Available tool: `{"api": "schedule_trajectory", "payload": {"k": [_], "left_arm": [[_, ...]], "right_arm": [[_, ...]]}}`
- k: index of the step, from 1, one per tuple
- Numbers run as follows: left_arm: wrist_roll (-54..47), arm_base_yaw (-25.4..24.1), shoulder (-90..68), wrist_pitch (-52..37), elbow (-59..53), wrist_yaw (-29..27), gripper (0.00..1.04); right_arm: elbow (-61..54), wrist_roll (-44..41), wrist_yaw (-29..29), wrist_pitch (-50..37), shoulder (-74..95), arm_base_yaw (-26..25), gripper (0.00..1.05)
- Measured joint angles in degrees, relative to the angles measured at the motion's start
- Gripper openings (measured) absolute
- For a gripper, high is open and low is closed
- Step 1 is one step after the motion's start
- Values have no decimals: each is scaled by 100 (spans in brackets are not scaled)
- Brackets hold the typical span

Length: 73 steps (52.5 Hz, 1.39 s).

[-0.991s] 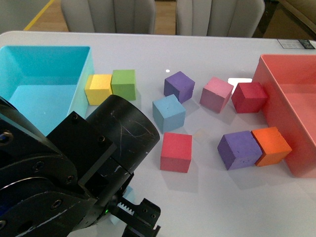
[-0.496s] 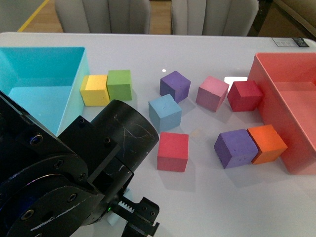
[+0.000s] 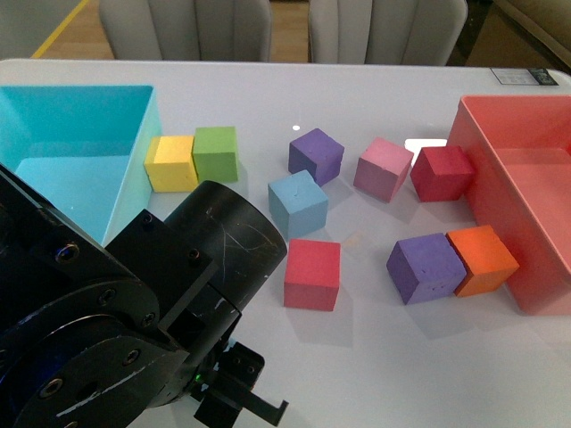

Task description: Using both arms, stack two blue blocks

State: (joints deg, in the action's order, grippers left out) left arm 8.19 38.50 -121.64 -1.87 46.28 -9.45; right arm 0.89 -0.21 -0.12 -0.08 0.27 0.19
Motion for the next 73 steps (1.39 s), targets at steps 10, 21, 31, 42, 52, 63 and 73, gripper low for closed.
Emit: {"api": "schedule_trajectory", "payload": {"k": [10, 21, 31, 42, 52, 63, 73], "left_arm": [[26, 90, 332, 160, -162, 4, 41], [46, 199, 1147, 496, -284, 87, 40], [44, 149, 1506, 682, -201, 151, 40], [-83, -96, 1392, 758, 269, 94, 40], [-280, -417, 1064, 876, 955, 66, 40], [-461, -728, 656, 1121, 1655, 90, 40], [-616, -883, 203, 1493, 2557, 184, 39]], "right_arm": [[0, 0, 0, 0, 0, 0, 96], [0, 0, 0, 0, 0, 0, 96], [0, 0, 0, 0, 0, 0, 96], [0, 0, 0, 0, 0, 0, 96], [0, 0, 0, 0, 0, 0, 96], [0, 0, 0, 0, 0, 0, 96], [0, 0, 0, 0, 0, 0, 96]]}}
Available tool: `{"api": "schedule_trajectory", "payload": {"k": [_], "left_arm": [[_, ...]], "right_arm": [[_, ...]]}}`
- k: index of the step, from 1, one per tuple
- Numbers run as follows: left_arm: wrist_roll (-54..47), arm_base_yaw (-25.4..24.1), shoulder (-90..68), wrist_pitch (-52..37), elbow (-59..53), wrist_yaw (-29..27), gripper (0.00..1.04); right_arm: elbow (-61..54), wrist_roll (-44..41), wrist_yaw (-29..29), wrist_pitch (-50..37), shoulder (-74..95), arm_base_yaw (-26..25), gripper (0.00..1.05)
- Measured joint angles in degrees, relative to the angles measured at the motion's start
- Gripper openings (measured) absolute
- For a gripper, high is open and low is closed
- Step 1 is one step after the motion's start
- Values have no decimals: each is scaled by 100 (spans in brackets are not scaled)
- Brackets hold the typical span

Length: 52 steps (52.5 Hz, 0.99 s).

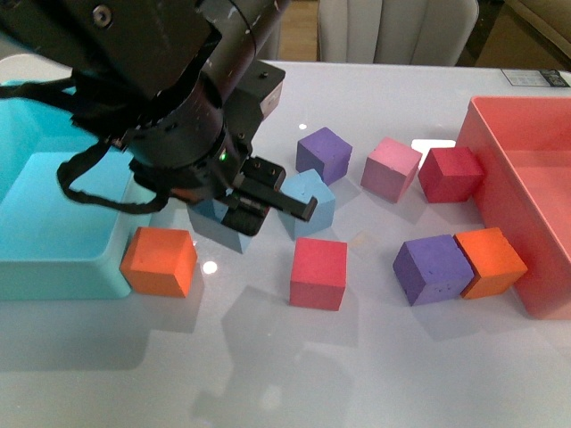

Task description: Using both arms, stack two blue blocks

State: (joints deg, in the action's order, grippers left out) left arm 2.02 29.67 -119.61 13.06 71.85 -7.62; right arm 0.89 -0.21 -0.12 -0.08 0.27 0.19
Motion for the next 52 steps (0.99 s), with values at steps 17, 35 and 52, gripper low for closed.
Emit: {"api": "schedule_trajectory", "payload": {"k": [17, 35, 52], "left_arm": [[-101, 39, -780, 684, 1631, 317, 39], [-247, 306, -1563, 1318, 2809, 450, 39], [-330, 444, -2022, 1631, 3292, 330, 39]], "right_arm": [[0, 2, 0, 0, 0, 0, 96], [0, 2, 0, 0, 0, 0, 96], [0, 2, 0, 0, 0, 0, 96]]}}
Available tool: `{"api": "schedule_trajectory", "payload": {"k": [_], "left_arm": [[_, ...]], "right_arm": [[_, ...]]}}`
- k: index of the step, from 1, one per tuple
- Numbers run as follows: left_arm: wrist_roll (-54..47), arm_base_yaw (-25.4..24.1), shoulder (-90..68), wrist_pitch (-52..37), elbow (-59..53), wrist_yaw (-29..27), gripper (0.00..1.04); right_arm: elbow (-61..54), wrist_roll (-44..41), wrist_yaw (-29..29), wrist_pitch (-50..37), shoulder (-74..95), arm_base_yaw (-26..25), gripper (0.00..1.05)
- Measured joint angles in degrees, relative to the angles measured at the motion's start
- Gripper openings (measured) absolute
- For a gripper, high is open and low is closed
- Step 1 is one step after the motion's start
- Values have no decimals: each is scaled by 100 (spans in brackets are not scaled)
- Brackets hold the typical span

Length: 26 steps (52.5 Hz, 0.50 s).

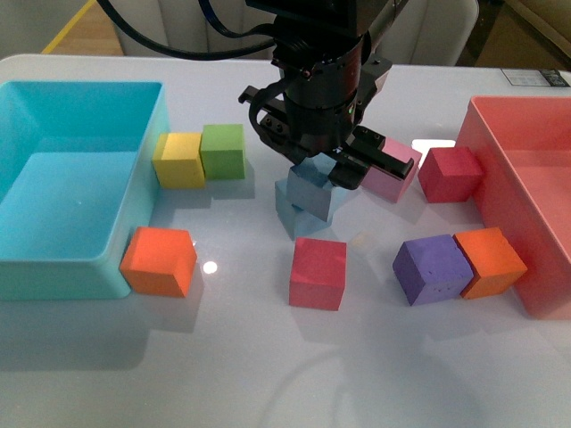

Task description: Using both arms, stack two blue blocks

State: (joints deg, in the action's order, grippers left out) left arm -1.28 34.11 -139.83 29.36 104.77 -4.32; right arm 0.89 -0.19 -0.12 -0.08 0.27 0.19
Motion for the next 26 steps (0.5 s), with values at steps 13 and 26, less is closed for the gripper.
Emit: {"api": "schedule_trajectory", "payload": {"k": [13, 26], "left_arm": [[-24, -55, -247, 149, 313, -186, 39], [-44, -87, -299, 208, 452, -223, 58]], "right_arm": [[0, 0, 0, 0, 0, 0, 96], [0, 0, 0, 0, 0, 0, 96]]}}
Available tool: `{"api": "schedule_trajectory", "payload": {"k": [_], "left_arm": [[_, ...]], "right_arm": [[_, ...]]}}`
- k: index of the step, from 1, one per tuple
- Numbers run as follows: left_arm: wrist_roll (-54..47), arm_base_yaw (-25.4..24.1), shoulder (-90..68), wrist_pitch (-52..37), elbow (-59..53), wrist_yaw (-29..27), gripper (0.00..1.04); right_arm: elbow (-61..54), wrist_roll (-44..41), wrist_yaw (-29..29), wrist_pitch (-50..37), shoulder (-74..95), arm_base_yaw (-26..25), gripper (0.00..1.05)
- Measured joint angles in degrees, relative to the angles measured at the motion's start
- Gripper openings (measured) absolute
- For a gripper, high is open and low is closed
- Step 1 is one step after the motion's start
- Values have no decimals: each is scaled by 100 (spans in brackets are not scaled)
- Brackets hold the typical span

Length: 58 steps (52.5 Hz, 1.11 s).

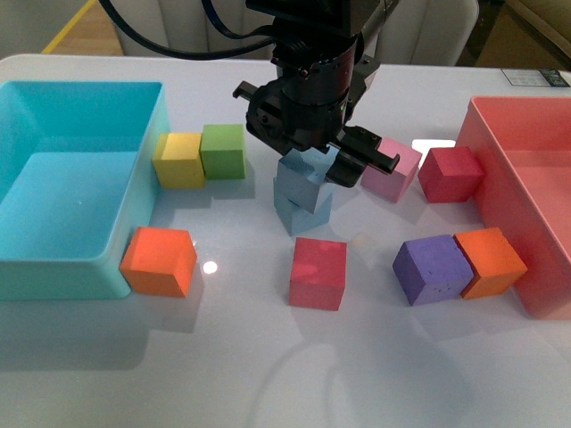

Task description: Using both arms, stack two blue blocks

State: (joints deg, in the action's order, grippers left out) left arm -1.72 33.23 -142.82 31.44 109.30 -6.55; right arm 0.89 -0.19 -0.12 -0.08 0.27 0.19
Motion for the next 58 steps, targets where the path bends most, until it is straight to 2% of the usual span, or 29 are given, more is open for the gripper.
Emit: {"api": "schedule_trajectory", "payload": {"k": [6, 12, 32, 58], "left_arm": [[-2, 0, -2, 4, 0, -13, 83], [-17, 0, 0, 9, 0, -13, 97], [-28, -2, 107, -55, -116, -9, 96], [140, -2, 1663, -658, -1759, 184, 96]], "right_arm": [[0, 0, 0, 0, 0, 0, 96], [0, 0, 0, 0, 0, 0, 96], [0, 0, 0, 0, 0, 0, 96], [0, 0, 0, 0, 0, 0, 96]]}}
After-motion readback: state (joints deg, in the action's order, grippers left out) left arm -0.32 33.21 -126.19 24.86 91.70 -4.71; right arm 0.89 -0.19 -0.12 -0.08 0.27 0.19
